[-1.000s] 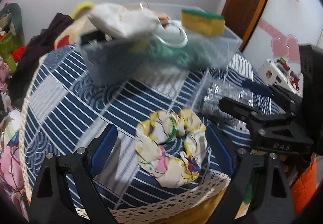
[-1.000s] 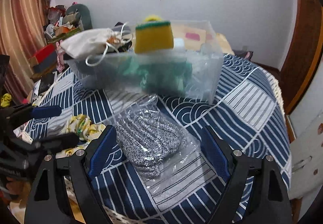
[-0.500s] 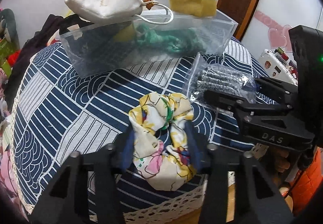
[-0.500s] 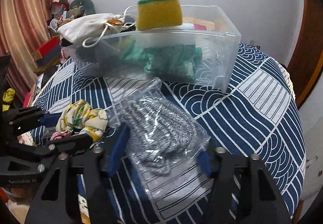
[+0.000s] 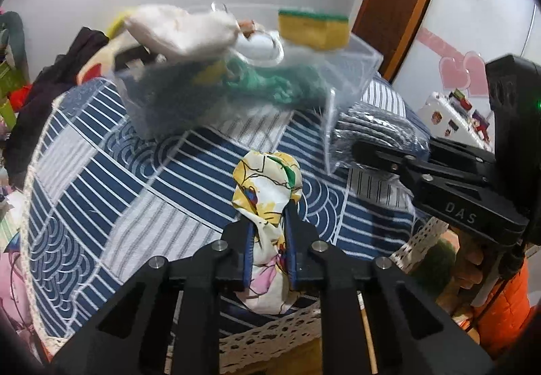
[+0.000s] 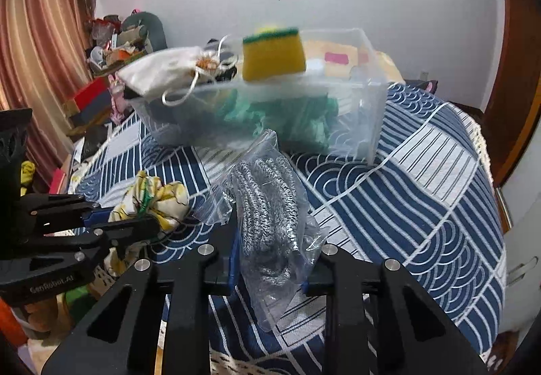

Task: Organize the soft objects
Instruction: 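Carry the scrunchie and steel wool bag into the clear box and release both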

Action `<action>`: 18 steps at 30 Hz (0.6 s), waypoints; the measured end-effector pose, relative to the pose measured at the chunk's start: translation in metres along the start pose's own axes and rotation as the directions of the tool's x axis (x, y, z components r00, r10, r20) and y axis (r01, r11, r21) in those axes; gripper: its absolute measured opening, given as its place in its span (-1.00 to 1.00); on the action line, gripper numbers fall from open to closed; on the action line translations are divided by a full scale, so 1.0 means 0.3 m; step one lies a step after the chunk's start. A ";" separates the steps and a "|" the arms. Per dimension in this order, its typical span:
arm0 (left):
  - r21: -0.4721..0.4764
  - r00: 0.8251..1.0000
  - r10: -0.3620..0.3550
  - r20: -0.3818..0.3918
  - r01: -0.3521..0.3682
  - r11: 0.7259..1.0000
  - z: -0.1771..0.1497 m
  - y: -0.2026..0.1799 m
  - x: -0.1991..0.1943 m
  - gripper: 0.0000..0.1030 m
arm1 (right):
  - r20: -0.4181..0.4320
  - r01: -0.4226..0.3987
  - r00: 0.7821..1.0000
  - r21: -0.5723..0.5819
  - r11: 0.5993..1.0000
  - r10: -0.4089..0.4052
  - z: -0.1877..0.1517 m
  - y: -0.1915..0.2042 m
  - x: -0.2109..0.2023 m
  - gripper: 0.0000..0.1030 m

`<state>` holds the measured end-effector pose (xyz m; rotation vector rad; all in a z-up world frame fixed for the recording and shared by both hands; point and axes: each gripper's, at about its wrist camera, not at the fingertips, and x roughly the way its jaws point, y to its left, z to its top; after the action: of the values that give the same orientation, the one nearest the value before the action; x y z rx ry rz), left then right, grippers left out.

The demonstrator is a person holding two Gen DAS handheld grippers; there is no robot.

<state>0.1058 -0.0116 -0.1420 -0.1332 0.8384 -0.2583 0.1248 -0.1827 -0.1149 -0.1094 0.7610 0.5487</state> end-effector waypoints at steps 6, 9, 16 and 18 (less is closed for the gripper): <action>-0.006 0.997 0.012 0.078 -0.011 1.000 0.051 0.015 -0.093 -0.70 | 0.067 0.019 0.998 -0.006 1.000 -0.019 0.036 0.010 -0.068 -0.55; -0.008 0.991 0.027 0.132 -0.026 1.000 0.091 0.019 -0.144 -0.70 | 0.106 0.033 0.994 -0.012 0.999 -0.032 0.064 0.018 -0.103 -0.55; -0.019 0.965 0.063 0.254 -0.060 0.998 0.205 0.038 -0.243 -0.70 | 0.221 0.050 0.974 -0.019 0.999 -0.044 0.153 0.028 -0.176 -0.54; -0.019 0.954 0.075 0.289 -0.073 0.997 0.239 0.044 -0.269 -0.70 | 0.243 0.056 0.969 -0.026 0.998 -0.049 0.179 0.030 -0.188 -0.54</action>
<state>0.1102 0.0247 -0.0395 -0.1427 0.5515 -0.1599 0.1204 -0.1839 -0.0366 -0.0904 0.5101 0.5132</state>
